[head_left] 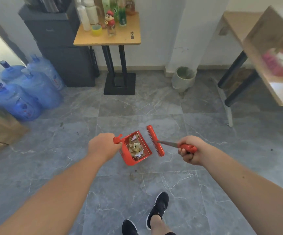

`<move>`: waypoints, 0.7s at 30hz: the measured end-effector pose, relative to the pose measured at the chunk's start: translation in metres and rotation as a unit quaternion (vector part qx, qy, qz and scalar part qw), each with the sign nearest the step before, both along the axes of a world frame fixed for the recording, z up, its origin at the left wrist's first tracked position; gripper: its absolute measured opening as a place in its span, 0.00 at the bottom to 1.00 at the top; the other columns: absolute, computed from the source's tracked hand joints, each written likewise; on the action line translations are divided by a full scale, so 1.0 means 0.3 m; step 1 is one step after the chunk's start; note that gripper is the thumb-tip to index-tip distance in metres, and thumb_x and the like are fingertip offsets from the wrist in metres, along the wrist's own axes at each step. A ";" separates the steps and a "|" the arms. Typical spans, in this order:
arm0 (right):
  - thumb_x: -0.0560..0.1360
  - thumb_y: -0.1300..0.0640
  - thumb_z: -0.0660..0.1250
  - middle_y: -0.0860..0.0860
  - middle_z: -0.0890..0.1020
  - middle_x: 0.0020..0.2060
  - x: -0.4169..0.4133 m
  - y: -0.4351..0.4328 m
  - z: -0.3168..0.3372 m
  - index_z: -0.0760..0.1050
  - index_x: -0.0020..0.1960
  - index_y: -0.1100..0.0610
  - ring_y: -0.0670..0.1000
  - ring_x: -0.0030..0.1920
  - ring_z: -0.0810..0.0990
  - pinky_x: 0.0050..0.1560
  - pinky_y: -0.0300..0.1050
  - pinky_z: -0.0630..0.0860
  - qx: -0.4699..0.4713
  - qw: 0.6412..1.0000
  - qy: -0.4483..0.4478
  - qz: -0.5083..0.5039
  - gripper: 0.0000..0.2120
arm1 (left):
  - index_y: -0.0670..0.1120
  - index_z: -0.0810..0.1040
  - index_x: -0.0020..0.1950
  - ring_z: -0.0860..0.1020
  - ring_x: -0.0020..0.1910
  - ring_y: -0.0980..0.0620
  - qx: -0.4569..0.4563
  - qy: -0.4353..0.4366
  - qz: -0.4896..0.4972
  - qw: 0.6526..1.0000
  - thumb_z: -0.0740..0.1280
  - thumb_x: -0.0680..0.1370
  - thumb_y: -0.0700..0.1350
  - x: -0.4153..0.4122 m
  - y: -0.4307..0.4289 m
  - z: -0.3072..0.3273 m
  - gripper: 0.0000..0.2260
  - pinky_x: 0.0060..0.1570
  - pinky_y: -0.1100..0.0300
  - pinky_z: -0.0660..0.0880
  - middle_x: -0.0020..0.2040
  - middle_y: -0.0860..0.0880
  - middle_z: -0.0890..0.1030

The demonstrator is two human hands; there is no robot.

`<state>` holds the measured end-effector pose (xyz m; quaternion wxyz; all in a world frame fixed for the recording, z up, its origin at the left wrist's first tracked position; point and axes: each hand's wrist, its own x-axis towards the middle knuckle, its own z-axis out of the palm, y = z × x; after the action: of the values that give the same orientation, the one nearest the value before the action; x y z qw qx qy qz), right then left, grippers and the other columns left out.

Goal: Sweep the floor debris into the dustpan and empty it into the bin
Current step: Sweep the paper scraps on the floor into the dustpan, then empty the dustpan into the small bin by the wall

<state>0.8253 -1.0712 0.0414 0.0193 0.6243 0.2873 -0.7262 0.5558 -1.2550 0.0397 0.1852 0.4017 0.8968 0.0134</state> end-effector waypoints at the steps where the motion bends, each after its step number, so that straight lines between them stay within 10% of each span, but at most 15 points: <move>1: 0.75 0.65 0.58 0.55 0.69 0.31 0.017 0.036 0.013 0.65 0.48 0.58 0.45 0.19 0.70 0.16 0.30 0.58 0.004 1.000 0.003 -0.008 0.04 | 0.47 0.80 0.41 0.82 0.48 0.42 0.000 0.008 -0.017 1.000 0.63 0.78 0.62 0.015 0.055 0.019 0.20 0.40 0.56 0.72 0.45 0.47 0.84; 21: 0.76 0.63 0.58 0.52 0.68 0.30 0.252 0.789 0.228 0.67 0.43 0.60 0.43 0.24 0.66 0.17 0.30 0.55 0.005 0.996 0.043 -0.072 0.02 | 0.50 0.73 0.36 0.81 0.44 0.47 0.056 0.081 -0.156 0.983 0.63 0.77 0.61 0.275 1.021 0.260 0.17 0.41 0.56 0.73 0.40 0.53 0.81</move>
<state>0.9009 -0.8344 0.1098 -0.0486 0.6116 0.2457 -0.7505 0.6382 -0.9486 0.1177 0.0885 0.5466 0.8327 0.0019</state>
